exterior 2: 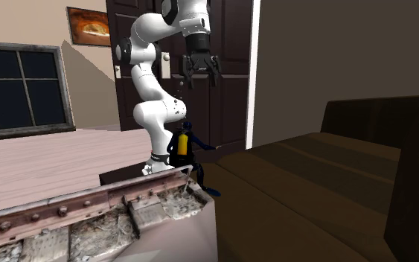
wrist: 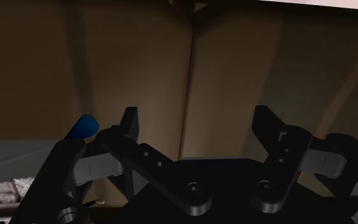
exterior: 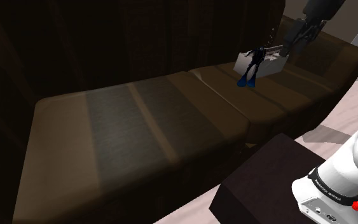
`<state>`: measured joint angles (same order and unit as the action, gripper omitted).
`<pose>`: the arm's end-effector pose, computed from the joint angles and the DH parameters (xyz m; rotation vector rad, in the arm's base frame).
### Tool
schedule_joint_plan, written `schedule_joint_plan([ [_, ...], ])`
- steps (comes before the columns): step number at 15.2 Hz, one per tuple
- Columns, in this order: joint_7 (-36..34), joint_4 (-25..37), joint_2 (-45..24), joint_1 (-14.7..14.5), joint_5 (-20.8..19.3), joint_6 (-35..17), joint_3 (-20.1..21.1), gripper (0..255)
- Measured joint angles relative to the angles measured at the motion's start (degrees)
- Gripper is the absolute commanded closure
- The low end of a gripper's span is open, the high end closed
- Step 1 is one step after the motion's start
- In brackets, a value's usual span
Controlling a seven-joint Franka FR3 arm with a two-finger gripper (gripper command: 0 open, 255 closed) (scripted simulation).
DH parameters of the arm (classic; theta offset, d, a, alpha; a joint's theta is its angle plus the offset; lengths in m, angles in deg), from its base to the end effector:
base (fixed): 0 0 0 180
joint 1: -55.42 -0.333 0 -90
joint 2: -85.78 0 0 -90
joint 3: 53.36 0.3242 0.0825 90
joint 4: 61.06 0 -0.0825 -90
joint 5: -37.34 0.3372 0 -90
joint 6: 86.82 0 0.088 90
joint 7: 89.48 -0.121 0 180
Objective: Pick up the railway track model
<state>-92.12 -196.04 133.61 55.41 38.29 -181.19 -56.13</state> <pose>0.2501 -0.0158 0.6017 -3.0798 0.1246 -0.1930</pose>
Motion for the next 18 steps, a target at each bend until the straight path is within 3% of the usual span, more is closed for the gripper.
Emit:
schedule_joint_plan([
  [3, 3.6, -0.2, 0.0, -0.4, -1.2, 0.0, -1.9, 0],
  [12, 32.0, 2.5, -4.9, -3.5, -10.8, -1.2, -17.7, 0],
  [18, 51.8, 10.1, -13.6, -7.9, -14.3, -2.7, -28.6, 0],
])
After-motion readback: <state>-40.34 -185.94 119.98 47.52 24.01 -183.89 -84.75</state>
